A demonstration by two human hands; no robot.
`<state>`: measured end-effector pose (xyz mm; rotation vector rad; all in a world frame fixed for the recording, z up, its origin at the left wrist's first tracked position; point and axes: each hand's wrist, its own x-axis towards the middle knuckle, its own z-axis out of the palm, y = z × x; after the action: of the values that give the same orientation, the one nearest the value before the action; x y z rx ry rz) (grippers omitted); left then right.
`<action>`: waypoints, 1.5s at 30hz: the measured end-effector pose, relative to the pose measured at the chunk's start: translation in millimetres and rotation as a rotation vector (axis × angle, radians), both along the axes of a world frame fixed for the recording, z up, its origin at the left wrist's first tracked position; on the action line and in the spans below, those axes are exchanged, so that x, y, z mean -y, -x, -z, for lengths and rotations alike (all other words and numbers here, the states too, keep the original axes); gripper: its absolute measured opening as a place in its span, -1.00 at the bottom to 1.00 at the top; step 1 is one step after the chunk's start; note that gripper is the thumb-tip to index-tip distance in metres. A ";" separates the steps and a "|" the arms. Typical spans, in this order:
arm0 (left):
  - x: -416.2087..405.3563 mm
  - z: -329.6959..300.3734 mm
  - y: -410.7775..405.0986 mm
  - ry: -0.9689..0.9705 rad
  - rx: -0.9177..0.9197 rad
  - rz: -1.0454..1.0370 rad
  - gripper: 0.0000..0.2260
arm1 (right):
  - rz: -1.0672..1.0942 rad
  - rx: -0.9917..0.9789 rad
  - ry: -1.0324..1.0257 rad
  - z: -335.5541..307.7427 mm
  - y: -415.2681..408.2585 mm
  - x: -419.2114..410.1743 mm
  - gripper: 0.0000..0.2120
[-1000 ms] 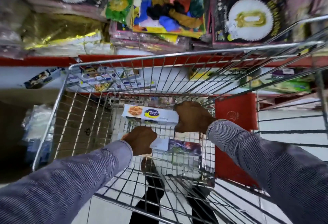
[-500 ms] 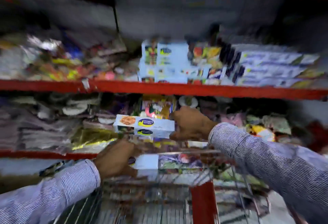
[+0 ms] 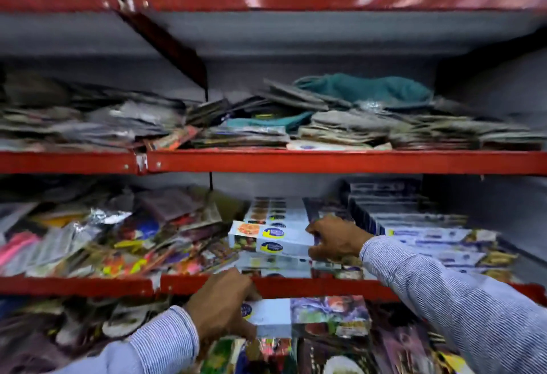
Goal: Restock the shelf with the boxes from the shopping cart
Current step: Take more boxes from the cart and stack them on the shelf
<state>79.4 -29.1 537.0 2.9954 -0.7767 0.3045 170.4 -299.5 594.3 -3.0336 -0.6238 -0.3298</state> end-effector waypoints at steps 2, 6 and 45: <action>3.3 -11.4 -7.2 0.008 0.014 0.014 -0.61 | 0.038 -0.054 0.001 -5.3 -17.8 6.7 -0.67; 6.4 -29.0 -23.5 0.009 0.012 0.045 -0.66 | 0.083 -0.125 -0.004 -8.7 -44.5 13.3 -0.87; 59.0 -41.3 -160.1 0.137 0.021 -0.016 -0.49 | 0.001 -0.082 -0.108 -4.1 -99.2 12.7 -0.78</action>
<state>239.6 -88.1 578.3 2.8757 -0.7033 0.3749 269.6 -312.2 598.4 -2.9273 -0.5797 -0.2297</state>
